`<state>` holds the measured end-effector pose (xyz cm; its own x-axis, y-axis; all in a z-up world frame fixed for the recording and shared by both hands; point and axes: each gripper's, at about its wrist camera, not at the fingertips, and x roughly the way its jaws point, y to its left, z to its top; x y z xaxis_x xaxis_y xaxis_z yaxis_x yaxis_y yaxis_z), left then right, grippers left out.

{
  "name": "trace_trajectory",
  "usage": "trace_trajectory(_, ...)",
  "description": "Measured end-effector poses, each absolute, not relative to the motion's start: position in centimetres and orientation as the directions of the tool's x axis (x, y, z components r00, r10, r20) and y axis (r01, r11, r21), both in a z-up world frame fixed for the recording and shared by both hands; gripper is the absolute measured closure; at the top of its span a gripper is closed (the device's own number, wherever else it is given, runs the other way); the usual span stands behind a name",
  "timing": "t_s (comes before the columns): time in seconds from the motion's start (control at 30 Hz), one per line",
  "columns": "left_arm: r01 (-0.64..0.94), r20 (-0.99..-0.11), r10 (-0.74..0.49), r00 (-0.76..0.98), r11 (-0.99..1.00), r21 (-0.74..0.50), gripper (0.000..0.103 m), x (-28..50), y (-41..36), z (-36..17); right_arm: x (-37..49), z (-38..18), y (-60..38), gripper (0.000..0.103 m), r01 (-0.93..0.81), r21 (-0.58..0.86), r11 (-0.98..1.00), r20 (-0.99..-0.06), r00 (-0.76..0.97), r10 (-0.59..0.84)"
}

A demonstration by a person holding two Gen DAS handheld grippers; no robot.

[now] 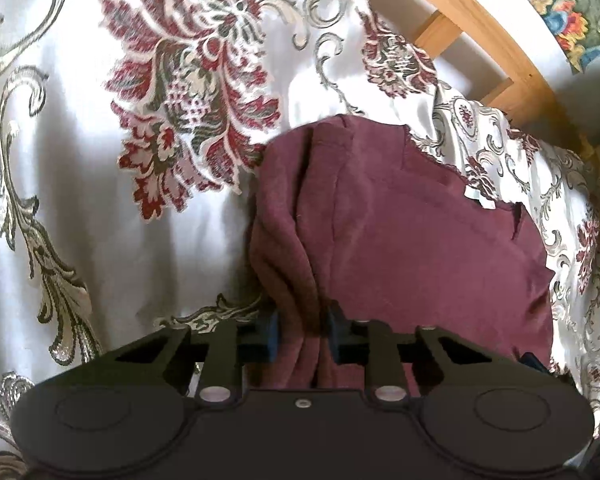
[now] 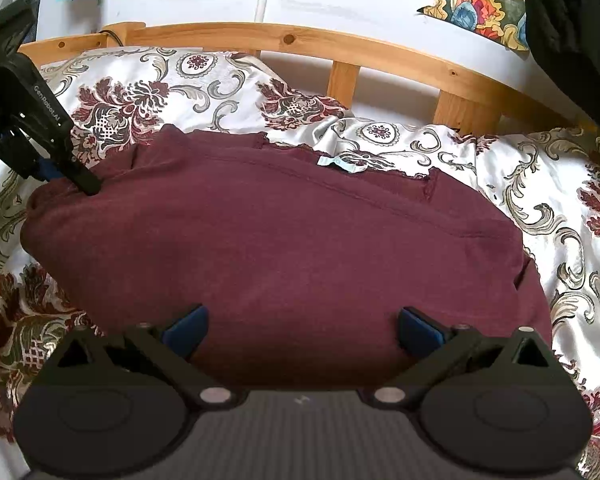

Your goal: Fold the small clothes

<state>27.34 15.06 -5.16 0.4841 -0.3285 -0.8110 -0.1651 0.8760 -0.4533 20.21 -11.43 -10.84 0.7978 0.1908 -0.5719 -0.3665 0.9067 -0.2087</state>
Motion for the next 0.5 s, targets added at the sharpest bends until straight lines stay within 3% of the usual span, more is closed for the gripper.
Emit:
trace_trajectory(0.33,-0.066,-0.716,-0.337,0.611,0.88,-0.471,0.085,26.1,12.4,0.3,20.5,-7.5,-11.8,0.0,-0.33,-0.228,0.916,-0.605,0.785,0.132)
trace_trajectory(0.5,0.078,-0.671,-0.362,0.647,0.907,-0.414,0.086,27.1,6.7,5.5,19.8,-4.8,-14.4,0.0,-0.29,-0.187,0.939,-0.632,0.767,0.111)
